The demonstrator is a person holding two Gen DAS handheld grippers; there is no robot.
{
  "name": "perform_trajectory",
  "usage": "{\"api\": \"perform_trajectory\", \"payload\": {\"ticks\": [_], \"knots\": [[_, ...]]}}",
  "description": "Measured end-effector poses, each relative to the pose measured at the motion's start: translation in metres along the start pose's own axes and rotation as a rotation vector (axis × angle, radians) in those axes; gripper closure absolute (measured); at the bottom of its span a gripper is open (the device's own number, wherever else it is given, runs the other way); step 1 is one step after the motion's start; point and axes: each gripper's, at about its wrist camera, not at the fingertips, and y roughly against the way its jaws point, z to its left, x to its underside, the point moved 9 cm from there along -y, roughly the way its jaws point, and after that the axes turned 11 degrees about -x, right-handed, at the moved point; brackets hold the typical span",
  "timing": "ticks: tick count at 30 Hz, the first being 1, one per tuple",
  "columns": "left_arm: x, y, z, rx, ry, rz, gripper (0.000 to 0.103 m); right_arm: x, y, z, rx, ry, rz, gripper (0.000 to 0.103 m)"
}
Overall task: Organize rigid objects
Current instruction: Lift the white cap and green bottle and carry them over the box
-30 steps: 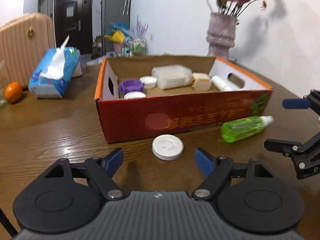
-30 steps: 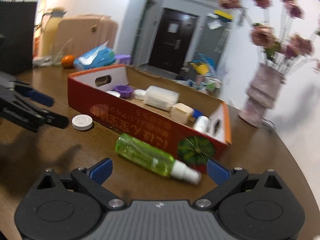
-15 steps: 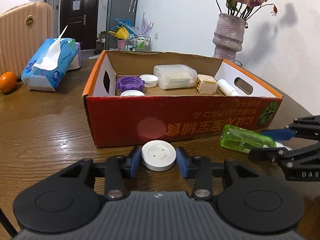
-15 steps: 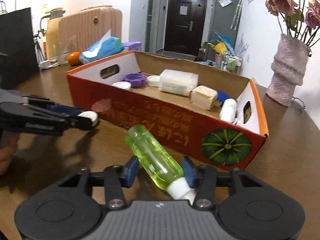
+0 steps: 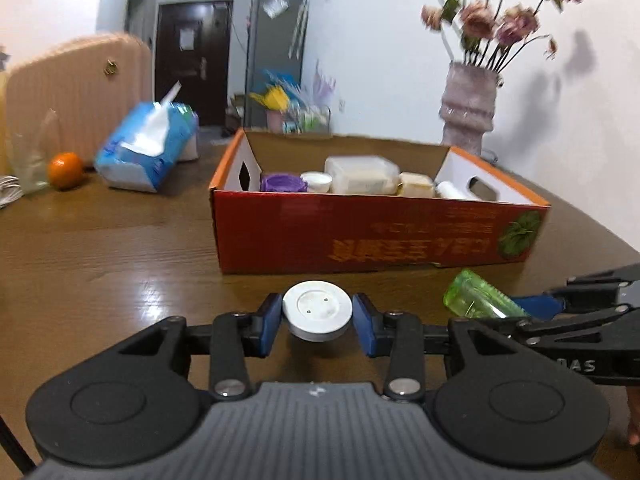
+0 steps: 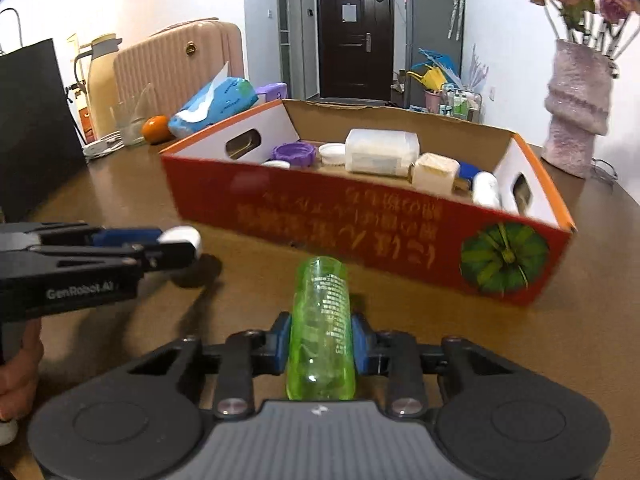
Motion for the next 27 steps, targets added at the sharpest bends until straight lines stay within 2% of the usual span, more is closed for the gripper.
{"api": "perform_trajectory", "payload": {"ticks": [3, 7, 12, 17, 23, 27], "knots": [[0.014, 0.039, -0.004, 0.028, 0.043, -0.01, 0.064, 0.021, 0.028, 0.009, 0.044, -0.021, -0.017, 0.073], [0.026, 0.082, -0.01, 0.045, 0.006, -0.026, 0.064, 0.039, 0.072, 0.021, 0.065, -0.071, -0.078, 0.073], [0.027, 0.119, -0.004, 0.044, 0.006, -0.053, 0.064, 0.042, 0.121, 0.038, 0.125, -0.058, -0.178, 0.073], [0.024, 0.152, 0.001, 0.038, 0.021, -0.104, 0.064, 0.041, 0.163, 0.056, 0.136, -0.038, -0.251, 0.073], [0.021, 0.174, 0.007, 0.016, 0.042, -0.141, 0.064, 0.036, 0.182, 0.068, 0.15, -0.004, -0.29, 0.073], [0.019, 0.175, 0.009, 0.015, 0.045, -0.146, 0.064, 0.033, 0.182, 0.07, 0.149, 0.002, -0.296, 0.073]]}}
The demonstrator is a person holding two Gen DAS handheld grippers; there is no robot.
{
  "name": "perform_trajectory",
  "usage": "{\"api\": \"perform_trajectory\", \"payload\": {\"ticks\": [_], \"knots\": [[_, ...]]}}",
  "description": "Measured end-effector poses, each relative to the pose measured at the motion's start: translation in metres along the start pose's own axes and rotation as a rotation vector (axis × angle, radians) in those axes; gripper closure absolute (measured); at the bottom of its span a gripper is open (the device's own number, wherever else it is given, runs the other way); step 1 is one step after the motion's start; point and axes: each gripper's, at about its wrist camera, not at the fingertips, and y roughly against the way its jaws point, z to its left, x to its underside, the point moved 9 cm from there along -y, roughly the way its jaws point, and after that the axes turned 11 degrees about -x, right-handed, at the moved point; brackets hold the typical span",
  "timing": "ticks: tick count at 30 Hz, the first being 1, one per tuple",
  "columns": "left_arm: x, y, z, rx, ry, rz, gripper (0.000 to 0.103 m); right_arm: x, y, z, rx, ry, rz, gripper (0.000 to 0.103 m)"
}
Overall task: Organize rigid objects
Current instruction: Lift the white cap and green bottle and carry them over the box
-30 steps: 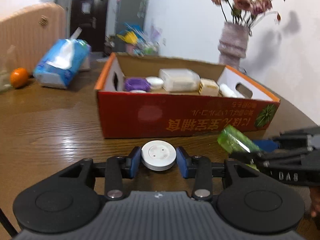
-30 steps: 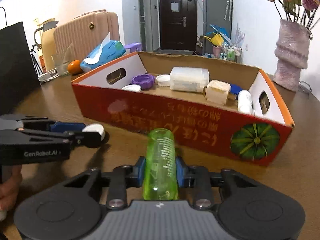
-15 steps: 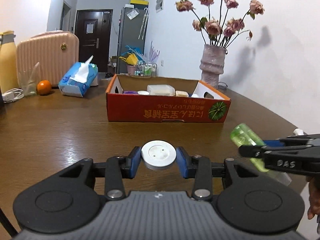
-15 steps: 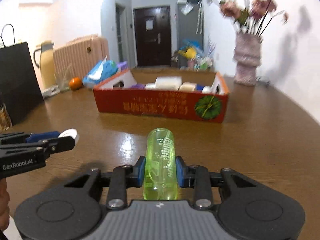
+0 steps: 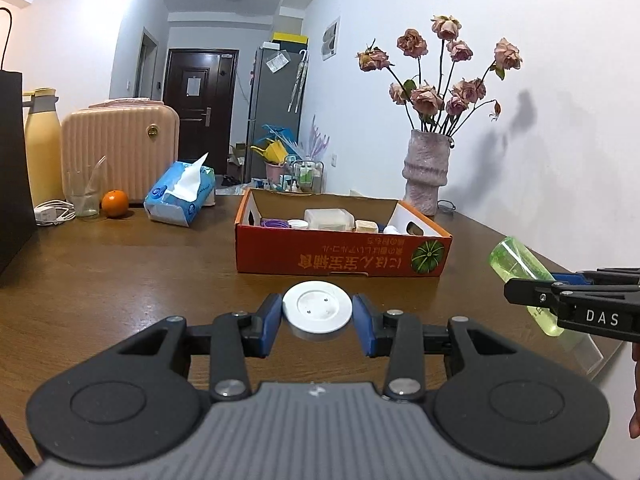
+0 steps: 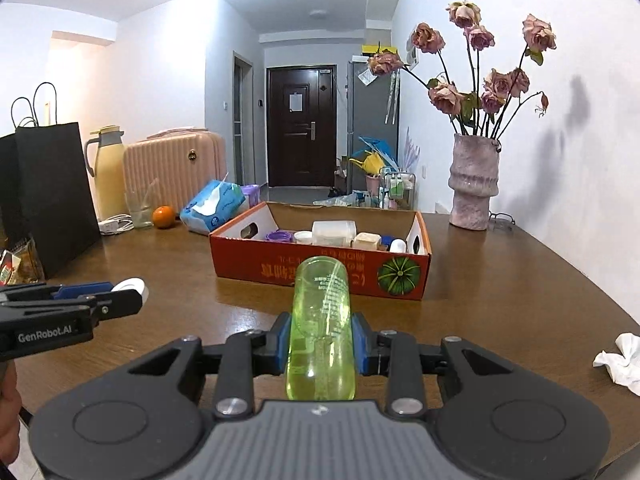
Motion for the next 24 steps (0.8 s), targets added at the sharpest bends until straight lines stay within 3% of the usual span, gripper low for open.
{"api": "perform_trajectory", "payload": {"ticks": [5, 9, 13, 17, 24], "knots": [[-0.014, -0.016, -0.003, 0.013, -0.022, -0.011, 0.064, -0.004, -0.014, -0.006, 0.001, 0.014, 0.013, 0.073], [-0.049, -0.046, -0.009, 0.059, -0.047, -0.05, 0.064, -0.028, -0.035, -0.017, -0.011, 0.064, 0.016, 0.073], [-0.088, -0.099, -0.016, 0.115, -0.068, -0.038, 0.064, -0.074, -0.068, -0.033, -0.021, 0.166, 0.022, 0.073], [-0.116, -0.165, -0.022, 0.089, -0.121, -0.029, 0.064, -0.114, -0.12, -0.051, -0.033, 0.234, 0.057, 0.073], [-0.117, -0.276, -0.043, 0.175, -0.111, 0.137, 0.064, -0.127, -0.234, -0.078, -0.088, 0.247, 0.202, 0.073]]}}
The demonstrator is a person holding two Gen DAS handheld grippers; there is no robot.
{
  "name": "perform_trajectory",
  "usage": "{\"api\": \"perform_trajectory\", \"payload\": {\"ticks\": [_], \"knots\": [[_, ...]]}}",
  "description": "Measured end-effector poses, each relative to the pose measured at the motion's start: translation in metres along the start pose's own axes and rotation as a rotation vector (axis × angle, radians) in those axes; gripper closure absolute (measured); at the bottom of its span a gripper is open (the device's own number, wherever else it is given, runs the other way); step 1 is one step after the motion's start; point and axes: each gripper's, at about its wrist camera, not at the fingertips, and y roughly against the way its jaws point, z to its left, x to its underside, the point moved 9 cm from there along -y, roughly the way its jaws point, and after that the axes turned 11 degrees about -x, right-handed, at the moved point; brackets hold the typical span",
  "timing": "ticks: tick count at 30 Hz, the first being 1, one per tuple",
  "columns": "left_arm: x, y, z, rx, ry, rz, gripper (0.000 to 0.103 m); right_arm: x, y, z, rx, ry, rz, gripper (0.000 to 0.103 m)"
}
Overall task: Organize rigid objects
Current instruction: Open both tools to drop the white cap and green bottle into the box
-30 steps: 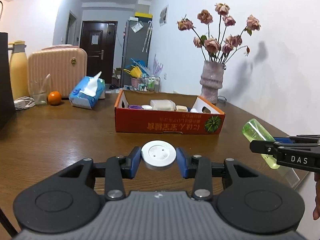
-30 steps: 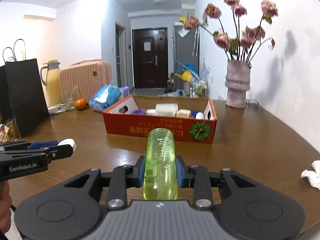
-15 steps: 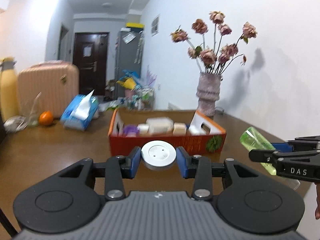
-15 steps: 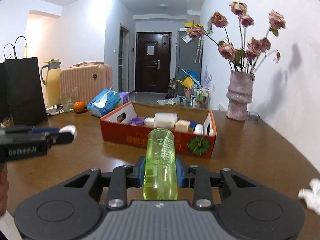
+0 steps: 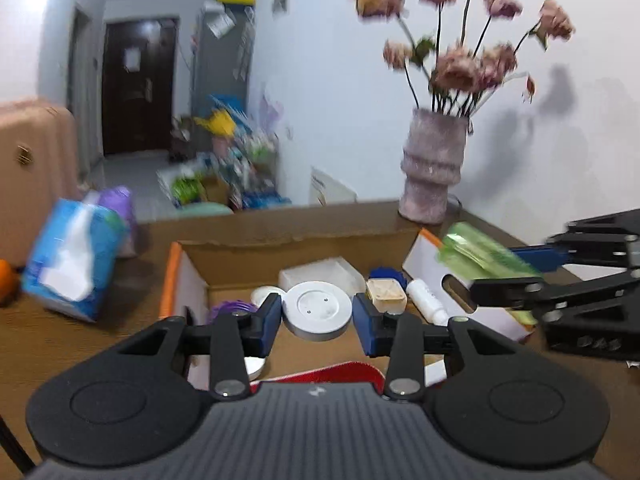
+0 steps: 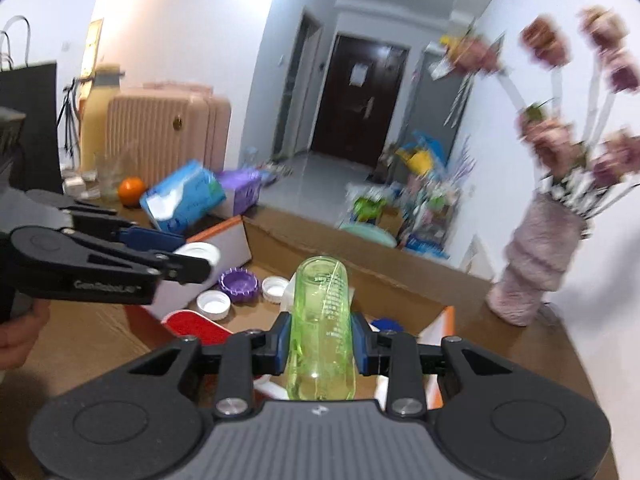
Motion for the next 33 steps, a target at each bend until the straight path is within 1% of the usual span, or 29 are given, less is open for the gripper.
{"api": "perform_trajectory", "payload": {"ticks": [2, 6, 7, 9, 11, 13, 15, 17, 18, 20, 22, 25, 27, 28, 31, 33], "knots": [[0.003, -0.025, -0.002, 0.021, -0.011, 0.027, 0.063, 0.004, -0.032, -0.009, -0.009, -0.004, 0.049, 0.073], [0.015, -0.061, -0.001, 0.05, -0.023, 0.084, 0.062, 0.02, -0.077, -0.017, -0.011, 0.004, 0.129, 0.073], [0.019, -0.066, -0.002, 0.071, -0.021, 0.094, 0.058, 0.025, -0.086, -0.018, -0.016, -0.002, 0.143, 0.073], [0.024, -0.074, -0.004, 0.103, -0.024, 0.095, 0.052, 0.033, -0.1, -0.02, -0.022, -0.007, 0.171, 0.073], [0.03, -0.08, -0.002, 0.095, -0.036, 0.105, 0.051, 0.039, -0.111, -0.02, -0.014, 0.015, 0.188, 0.073], [0.032, -0.082, 0.0, 0.097, -0.042, 0.115, 0.05, 0.041, -0.116, -0.023, 0.003, 0.026, 0.181, 0.076], [0.028, -0.077, 0.005, 0.086, -0.03, 0.106, 0.048, 0.037, -0.113, -0.026, 0.018, 0.015, 0.161, 0.076], [0.02, -0.069, 0.01, 0.07, -0.032, 0.068, 0.043, 0.029, -0.107, -0.033, 0.022, -0.004, 0.128, 0.073], [0.014, -0.065, 0.012, 0.055, -0.03, 0.049, 0.039, 0.025, -0.103, -0.036, 0.029, -0.016, 0.11, 0.073], [0.006, -0.058, 0.016, 0.032, -0.032, 0.018, 0.037, 0.017, -0.092, -0.04, 0.044, -0.04, 0.076, 0.072], [0.001, -0.053, 0.017, 0.025, -0.035, 0.003, 0.028, 0.014, -0.081, -0.043, 0.05, -0.062, 0.059, 0.072], [-0.003, -0.044, 0.019, 0.003, -0.039, -0.011, 0.024, 0.018, -0.065, -0.042, 0.065, -0.058, 0.063, 0.068], [-0.003, -0.038, 0.019, -0.021, -0.056, -0.016, 0.021, 0.022, -0.053, -0.041, 0.084, -0.054, 0.061, 0.062], [-0.002, -0.036, 0.019, -0.035, -0.065, -0.01, 0.021, 0.025, -0.046, -0.041, 0.09, -0.059, 0.059, 0.06], [-0.001, -0.021, 0.019, -0.068, -0.098, -0.002, 0.02, 0.027, -0.024, -0.041, 0.098, -0.093, 0.033, 0.059], [-0.004, -0.005, 0.02, -0.084, -0.108, -0.015, 0.018, 0.025, -0.007, -0.038, 0.096, -0.112, 0.006, 0.056]]}}
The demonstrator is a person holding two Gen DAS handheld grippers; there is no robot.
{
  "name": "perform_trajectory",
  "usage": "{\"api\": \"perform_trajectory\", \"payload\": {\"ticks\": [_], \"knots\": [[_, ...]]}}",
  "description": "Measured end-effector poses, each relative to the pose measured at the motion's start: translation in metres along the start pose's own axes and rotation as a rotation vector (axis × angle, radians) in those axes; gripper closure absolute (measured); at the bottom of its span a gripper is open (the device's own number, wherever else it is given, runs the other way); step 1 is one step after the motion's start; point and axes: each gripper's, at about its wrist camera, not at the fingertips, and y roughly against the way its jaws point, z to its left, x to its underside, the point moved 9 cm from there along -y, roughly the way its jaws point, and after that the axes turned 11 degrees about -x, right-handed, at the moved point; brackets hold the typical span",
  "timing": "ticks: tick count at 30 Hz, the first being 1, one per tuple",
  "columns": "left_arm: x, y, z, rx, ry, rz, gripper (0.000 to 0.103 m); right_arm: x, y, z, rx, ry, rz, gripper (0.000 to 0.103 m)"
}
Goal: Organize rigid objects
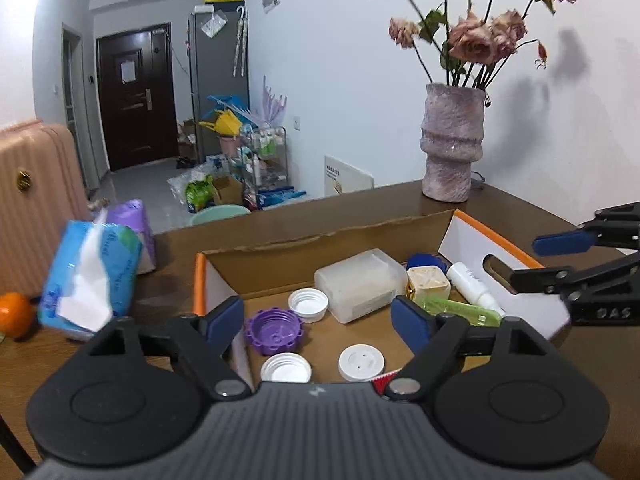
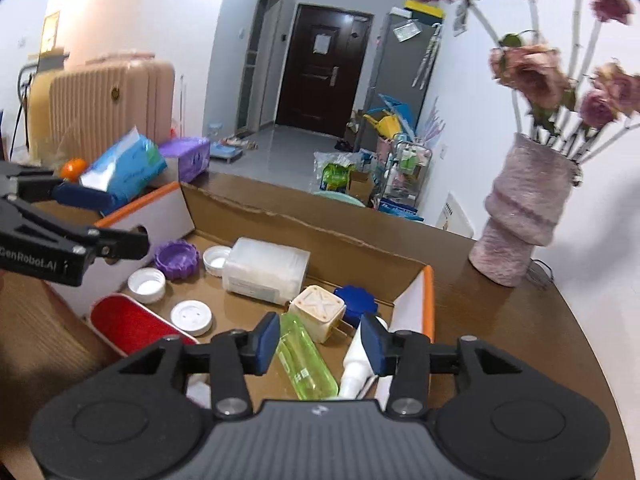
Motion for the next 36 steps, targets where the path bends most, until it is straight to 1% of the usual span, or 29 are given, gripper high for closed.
{"api": "perform_trajectory", "payload": {"ticks": [4, 8, 13, 16, 17, 18, 21, 23, 25, 27, 29, 31, 35, 36], "knots": [[-0.003, 0.037, 0.001, -0.015, -0.008, -0.016, 0.011, -0.001, 0.038, 0.01, -0.004, -0.017, -0.061, 0.045], [0.003, 0.074, -0.005, -0.031, -0.032, -0.056, 0.008, 0.009, 0.071, 0.021, 0.002, -0.04, -0.117, 0.03], [0.022, 0.115, -0.01, -0.037, -0.022, -0.094, 0.004, 0.032, 0.102, 0.034, 0.016, -0.124, -0.181, 0.026], [0.035, 0.138, -0.011, -0.067, -0.004, -0.103, 0.004, 0.047, 0.12, 0.05, 0.007, -0.142, -0.226, 0.023], [0.04, 0.148, -0.013, -0.081, -0.004, -0.117, 0.003, 0.052, 0.125, 0.055, 0.006, -0.142, -0.236, 0.02], [0.044, 0.157, -0.013, -0.095, 0.0, -0.141, 0.001, 0.057, 0.13, 0.06, 0.008, -0.14, -0.243, 0.02], [0.055, 0.188, -0.015, -0.131, 0.027, -0.215, 0.0, 0.071, 0.141, 0.076, 0.019, -0.125, -0.243, 0.02], [0.066, 0.206, -0.016, -0.144, 0.067, -0.233, 0.0, 0.08, 0.152, 0.085, 0.033, -0.115, -0.256, 0.02], [0.078, 0.221, -0.016, -0.145, 0.115, -0.24, 0.0, 0.088, 0.166, 0.096, 0.037, -0.113, -0.294, 0.017], [0.093, 0.237, -0.017, -0.155, 0.14, -0.243, 0.0, 0.097, 0.181, 0.105, 0.046, -0.116, -0.326, 0.012], [0.108, 0.253, -0.018, -0.169, 0.139, -0.262, 0.0, 0.108, 0.195, 0.115, 0.053, -0.112, -0.343, 0.011], [0.129, 0.272, -0.017, -0.209, 0.154, -0.274, 0.0, 0.12, 0.206, 0.124, 0.066, -0.122, -0.347, 0.011], [0.169, 0.308, -0.021, -0.206, 0.122, -0.286, 0.0, 0.151, 0.234, 0.15, 0.084, -0.158, -0.345, 0.01], [0.177, 0.316, -0.02, -0.212, 0.12, -0.288, 0.0, 0.157, 0.24, 0.157, 0.088, -0.155, -0.345, 0.009]]}}
